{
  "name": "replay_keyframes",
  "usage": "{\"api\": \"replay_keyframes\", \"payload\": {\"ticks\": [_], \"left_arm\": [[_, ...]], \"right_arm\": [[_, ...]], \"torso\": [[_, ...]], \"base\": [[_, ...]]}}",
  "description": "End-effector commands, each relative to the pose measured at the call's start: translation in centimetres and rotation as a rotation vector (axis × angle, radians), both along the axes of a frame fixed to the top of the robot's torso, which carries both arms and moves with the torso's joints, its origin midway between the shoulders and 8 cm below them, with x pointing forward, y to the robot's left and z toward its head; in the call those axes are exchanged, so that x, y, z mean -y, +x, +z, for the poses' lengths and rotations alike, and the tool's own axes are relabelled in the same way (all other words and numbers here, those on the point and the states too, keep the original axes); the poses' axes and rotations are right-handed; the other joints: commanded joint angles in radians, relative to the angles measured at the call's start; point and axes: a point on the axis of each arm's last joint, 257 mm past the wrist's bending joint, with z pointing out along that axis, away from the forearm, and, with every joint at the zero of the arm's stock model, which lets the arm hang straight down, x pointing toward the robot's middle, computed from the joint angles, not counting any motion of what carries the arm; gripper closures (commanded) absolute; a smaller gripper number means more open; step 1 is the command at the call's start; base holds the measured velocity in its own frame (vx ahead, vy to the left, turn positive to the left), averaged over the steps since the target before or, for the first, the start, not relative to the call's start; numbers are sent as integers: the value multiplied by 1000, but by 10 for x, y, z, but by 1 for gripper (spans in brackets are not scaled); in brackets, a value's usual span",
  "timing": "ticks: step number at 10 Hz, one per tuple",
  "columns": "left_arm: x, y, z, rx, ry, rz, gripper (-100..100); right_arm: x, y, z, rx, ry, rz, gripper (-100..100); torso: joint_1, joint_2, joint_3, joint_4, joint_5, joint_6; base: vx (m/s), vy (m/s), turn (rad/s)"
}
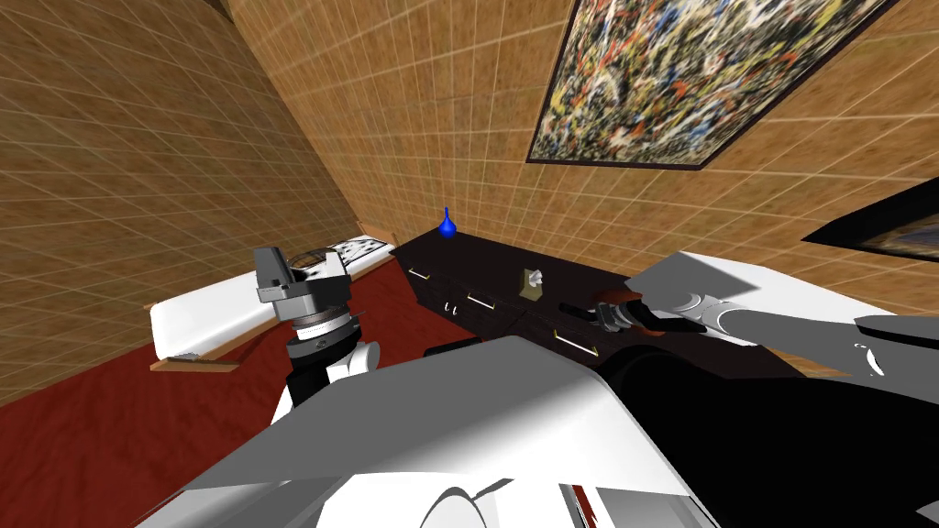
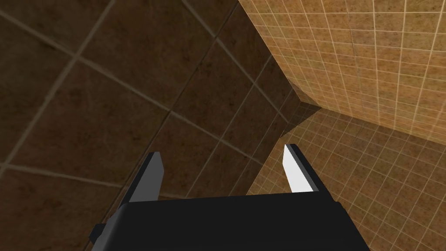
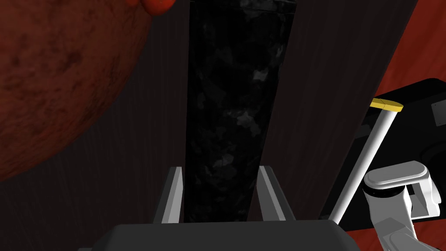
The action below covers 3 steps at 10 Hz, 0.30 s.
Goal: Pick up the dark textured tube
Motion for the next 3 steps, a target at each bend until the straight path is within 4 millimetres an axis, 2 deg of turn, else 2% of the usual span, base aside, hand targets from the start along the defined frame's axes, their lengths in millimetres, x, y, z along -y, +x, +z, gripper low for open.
{"api": "replay_keyframes", "payload": {"ticks": [1, 2, 3], "left_arm": [[0, 0, 0, 0, 0, 0, 0], [0, 0, 0, 0, 0, 0, 0], [0, 0, 0, 0, 0, 0, 0]], "right_arm": [[-1, 12, 9, 0, -1, 12, 100], [0, 9, 7, 0, -2, 10, 100], [-1, 9, 7, 0, -1, 10, 0]], "torso": [[0, 0, 0, 0, 0, 0], [1, 1, 1, 0, 0, 0], [1, 1, 1, 0, 0, 0]], "base": [[-41, 23, -113], [-20, 11, -13], [0, 0, 0]]}}
